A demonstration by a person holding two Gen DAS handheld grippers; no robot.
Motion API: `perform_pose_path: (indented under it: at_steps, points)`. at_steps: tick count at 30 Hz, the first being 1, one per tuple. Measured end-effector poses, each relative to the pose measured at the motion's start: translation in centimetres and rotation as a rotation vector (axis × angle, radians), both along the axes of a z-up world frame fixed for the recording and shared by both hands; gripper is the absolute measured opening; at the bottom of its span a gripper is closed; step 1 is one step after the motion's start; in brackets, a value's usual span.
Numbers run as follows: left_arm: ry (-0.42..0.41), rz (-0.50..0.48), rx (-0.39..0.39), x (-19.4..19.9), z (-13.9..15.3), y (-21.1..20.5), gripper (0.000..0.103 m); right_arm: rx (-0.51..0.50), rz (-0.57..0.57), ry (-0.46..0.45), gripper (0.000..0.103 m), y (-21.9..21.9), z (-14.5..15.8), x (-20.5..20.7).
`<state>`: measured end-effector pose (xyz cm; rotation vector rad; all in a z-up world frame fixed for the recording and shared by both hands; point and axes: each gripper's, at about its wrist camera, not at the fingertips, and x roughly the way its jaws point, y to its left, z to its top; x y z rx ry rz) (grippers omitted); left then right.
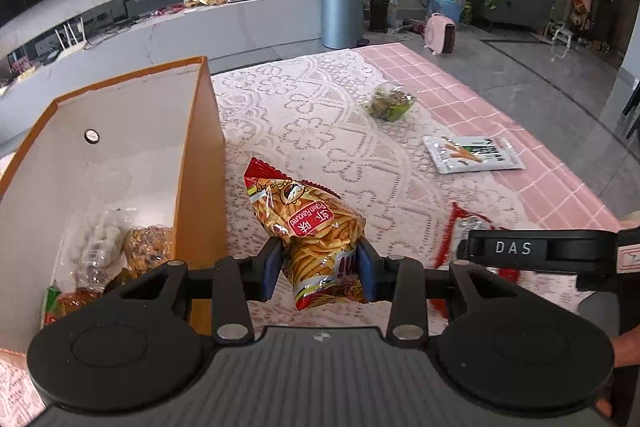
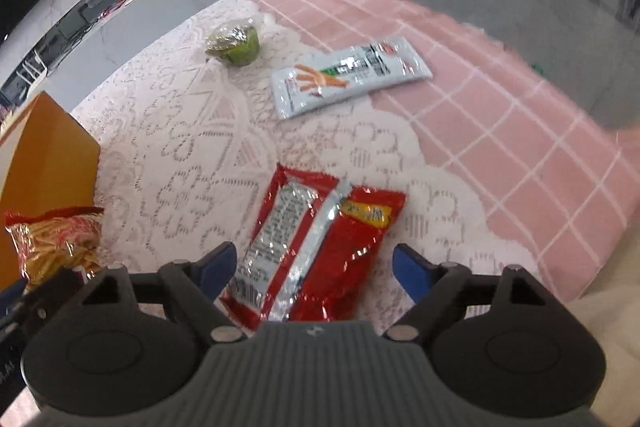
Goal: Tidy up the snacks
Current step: 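Close the right tool on the red foil packet and lift it while the left tool holds the chips bag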
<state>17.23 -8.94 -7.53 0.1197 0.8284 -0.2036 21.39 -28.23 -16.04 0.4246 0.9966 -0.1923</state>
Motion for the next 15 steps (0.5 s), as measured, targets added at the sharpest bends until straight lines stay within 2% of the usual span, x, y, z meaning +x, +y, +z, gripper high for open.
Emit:
perform_pose_path:
  at_steps: [6, 11, 15]
  points:
    - [0.005, 0.001, 0.026, 0.7, -0.4, -0.5, 0.044, -0.014, -0.003, 0.056, 0.084, -0.1, -1.2, 1.2]
    - [0.015, 0.005, 0.048, 0.6, -0.5, -0.8, 0.044, -0.023, 0.045, 0.086, 0.085, 0.5, -1.7, 2.0]
    - [0.017, 0.004, 0.068, 0.5, -0.6, -1.0, 0.044, -0.031, 0.081, 0.073, 0.086, 1.0, -1.7, 1.9]
